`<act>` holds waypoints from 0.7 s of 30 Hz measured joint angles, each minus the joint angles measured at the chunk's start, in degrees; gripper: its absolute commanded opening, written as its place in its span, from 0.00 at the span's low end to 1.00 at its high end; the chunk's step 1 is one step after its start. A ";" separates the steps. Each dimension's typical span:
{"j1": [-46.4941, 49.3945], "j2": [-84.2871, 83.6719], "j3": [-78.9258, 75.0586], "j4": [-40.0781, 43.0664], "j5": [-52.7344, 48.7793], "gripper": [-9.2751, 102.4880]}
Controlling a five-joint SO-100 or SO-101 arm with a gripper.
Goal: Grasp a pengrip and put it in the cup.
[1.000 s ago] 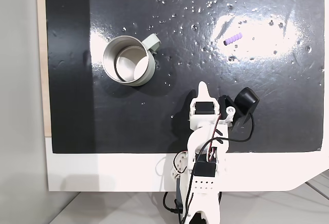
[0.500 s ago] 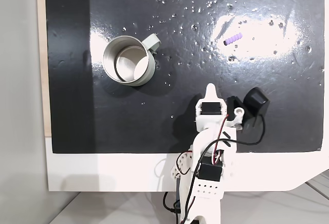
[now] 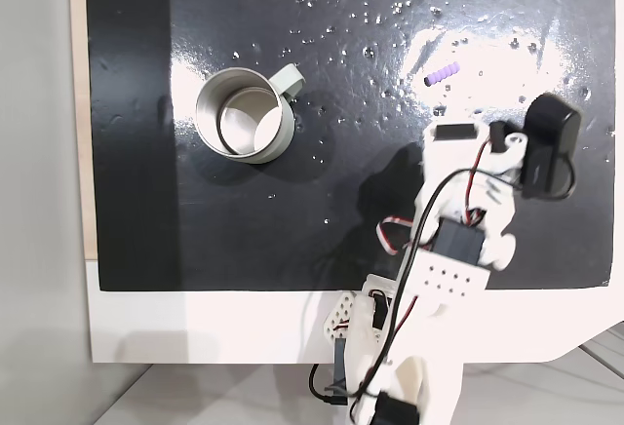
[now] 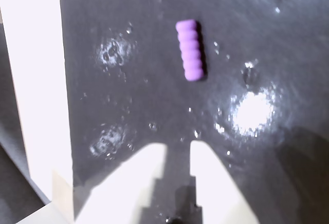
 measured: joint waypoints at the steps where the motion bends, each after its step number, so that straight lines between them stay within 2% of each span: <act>1: 0.00 -2.55 -1.93 0.00 -1.23 0.26; 12: 0.62 -26.02 -17.31 0.00 -8.96 0.30; 21: 0.62 -42.45 -26.54 0.00 -9.84 0.29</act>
